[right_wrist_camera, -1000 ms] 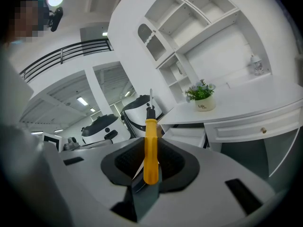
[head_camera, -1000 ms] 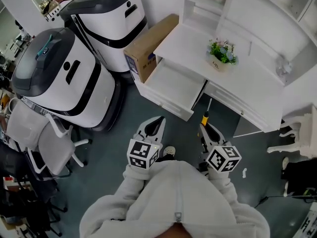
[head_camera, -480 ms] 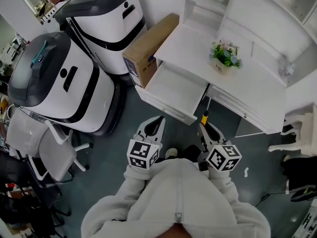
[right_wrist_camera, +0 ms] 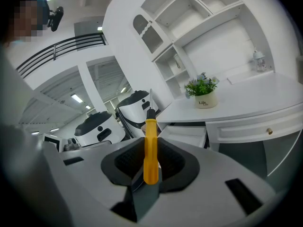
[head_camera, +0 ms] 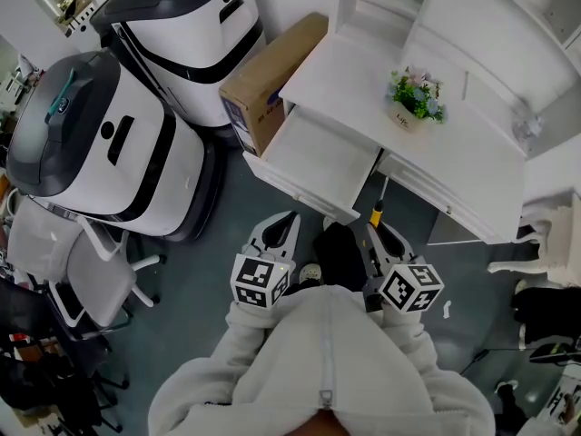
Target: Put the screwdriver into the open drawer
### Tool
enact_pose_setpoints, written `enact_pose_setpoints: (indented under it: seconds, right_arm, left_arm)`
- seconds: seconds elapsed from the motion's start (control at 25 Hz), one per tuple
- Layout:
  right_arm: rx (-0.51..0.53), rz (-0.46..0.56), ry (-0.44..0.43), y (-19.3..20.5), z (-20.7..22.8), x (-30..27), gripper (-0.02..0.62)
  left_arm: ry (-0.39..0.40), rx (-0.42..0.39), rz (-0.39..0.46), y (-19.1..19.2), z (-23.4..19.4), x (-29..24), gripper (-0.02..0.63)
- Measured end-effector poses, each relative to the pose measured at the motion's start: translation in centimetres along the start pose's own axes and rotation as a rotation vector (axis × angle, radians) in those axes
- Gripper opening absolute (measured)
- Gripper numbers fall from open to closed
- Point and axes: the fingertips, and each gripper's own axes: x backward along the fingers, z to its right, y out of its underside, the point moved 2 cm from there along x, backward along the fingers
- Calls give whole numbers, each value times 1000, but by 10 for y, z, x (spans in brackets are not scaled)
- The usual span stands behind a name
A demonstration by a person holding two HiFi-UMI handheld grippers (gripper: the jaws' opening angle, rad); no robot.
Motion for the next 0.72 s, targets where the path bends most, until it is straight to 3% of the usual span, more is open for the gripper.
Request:
enact_pose_setpoints:
  seconds: [0.72]
  right_arm:
    - [17,-101,-56,-45,41,-79,97]
  left_arm:
    - [-70,43,-33,-19,-33,-78,18]
